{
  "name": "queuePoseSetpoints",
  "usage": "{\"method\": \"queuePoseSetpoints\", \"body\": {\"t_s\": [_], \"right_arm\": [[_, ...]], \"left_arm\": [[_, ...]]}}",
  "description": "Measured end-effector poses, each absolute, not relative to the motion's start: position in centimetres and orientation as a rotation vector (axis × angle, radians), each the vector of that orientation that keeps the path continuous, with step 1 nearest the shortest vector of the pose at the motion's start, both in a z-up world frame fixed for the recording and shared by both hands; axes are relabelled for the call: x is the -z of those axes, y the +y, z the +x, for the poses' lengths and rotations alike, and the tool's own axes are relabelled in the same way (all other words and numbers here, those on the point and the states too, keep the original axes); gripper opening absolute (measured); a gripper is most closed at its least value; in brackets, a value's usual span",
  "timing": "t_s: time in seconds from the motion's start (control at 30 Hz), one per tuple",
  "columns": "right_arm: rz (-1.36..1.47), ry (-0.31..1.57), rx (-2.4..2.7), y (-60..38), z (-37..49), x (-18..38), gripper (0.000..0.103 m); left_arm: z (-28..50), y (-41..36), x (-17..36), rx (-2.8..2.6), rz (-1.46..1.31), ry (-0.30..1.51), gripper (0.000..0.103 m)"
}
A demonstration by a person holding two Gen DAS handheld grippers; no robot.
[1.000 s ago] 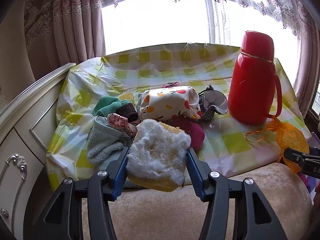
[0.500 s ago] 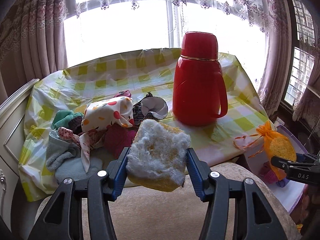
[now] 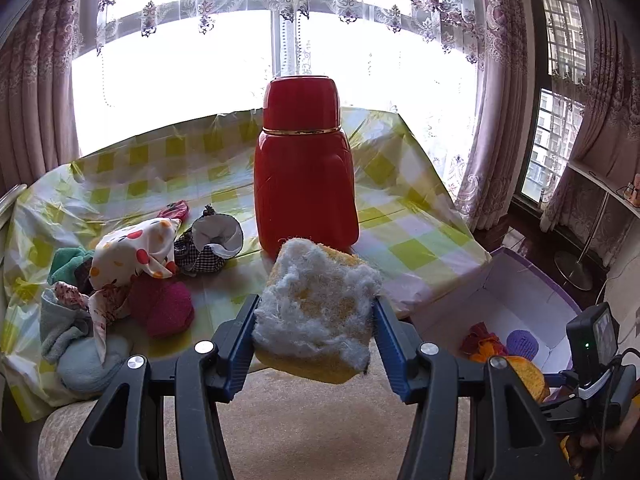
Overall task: Organize soft objects
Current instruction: 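Lower the orange mesh bag into the white box while left drops fluffy sponge there, then move both tools back over the pile of cloths on the chair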
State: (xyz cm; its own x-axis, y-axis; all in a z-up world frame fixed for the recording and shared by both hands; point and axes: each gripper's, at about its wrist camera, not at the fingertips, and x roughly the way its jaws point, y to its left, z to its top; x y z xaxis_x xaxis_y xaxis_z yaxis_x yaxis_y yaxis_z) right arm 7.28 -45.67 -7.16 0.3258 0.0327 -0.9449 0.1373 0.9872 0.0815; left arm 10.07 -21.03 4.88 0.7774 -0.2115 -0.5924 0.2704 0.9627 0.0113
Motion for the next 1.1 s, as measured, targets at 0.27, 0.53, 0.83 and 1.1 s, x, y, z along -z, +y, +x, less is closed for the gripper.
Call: {"method": "queuePoseSetpoints", "body": {"t_s": [0.27, 0.53, 0.83, 1.1], "right_arm": [[0.164, 1.215, 0.083, -47.3, 5.8, 6.4, 0.091], [0.222, 1.132, 0.162, -49.8, 6.1, 4.5, 0.091], [0.225, 1.113, 0.153, -49.1, 6.6, 4.1, 0.091], [0.202, 1.089, 0.102, -47.5, 6.9, 3.9, 0.091]], "left_arm": [[9.9, -23.1, -5.0, 0.358, 0.087, 0.642, 0.056], [10.1, -26.9, -4.6, 0.533, 0.045, 0.694, 0.056], [10.9, -29.7, -4.8, 0.638, 0.016, 0.699, 0.082], [11.0, -26.8, -3.5, 0.567, -0.029, 0.749, 0.082]]}}
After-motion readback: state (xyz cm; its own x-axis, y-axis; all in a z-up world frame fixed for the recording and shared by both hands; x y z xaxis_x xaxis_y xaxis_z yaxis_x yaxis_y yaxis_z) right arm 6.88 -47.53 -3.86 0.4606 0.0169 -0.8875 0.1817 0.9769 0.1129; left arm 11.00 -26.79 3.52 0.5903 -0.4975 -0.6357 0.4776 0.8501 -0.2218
